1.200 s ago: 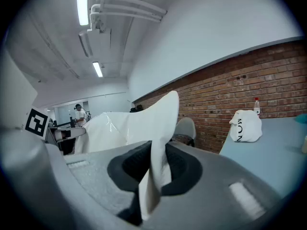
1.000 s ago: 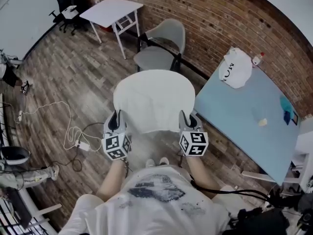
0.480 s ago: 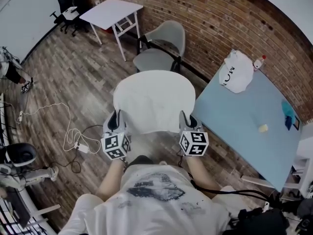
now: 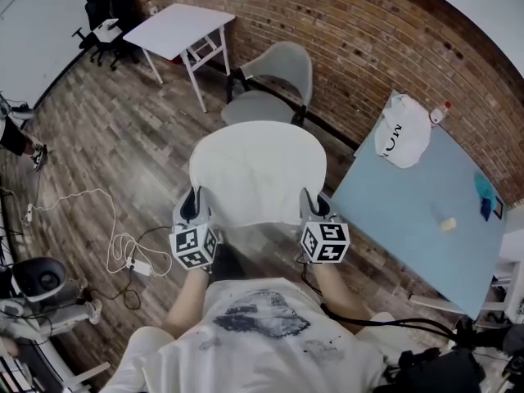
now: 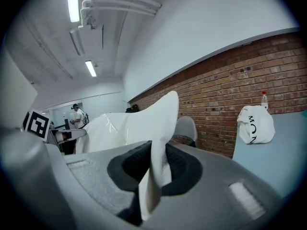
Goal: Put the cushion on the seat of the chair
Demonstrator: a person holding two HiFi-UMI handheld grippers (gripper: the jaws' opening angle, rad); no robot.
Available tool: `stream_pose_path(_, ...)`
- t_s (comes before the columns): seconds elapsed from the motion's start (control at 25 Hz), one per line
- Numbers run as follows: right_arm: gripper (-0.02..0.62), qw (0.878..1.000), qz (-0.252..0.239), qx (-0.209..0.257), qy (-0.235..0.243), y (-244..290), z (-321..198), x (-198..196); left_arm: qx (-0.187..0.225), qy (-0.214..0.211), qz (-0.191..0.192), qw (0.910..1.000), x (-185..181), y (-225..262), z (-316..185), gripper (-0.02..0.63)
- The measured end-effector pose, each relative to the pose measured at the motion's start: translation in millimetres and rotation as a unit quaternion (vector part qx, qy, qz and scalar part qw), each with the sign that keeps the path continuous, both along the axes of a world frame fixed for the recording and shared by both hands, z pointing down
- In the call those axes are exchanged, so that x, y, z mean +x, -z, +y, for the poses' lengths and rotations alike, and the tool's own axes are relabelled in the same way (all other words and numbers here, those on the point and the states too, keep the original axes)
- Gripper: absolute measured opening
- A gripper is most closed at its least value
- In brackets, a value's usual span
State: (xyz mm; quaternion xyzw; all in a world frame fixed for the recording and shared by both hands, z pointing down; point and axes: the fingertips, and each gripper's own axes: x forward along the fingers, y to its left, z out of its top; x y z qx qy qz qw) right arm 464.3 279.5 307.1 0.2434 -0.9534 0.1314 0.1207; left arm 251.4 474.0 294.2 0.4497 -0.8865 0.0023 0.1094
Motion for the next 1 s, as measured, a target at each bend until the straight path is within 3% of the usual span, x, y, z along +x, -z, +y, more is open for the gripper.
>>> stream_pose_path(0.6, 0.043, 0.995, 0.024, -0.02, -0.095, -1.4, 11.9, -233.5, -0.023, -0.099, 0.024, 0.9945, -274.9, -7.5, -37.5, 0.051)
stream_pose_path(0.76, 0.044, 0.993, 0.028, -0.018, -0.115, -0.7, 11.8, -270.4, -0.02, -0.119, 0.031, 0.9922, -315.3, -11.4, -44.9, 0.051)
stream_pose_path(1.0, 0.043, 0.99, 0.039, -0.02, -0.137, -4.3, 3.0, -294.0, -0.018, -0.142, 0.042, 0.9888, -344.8, -19.5, -64.6, 0.051)
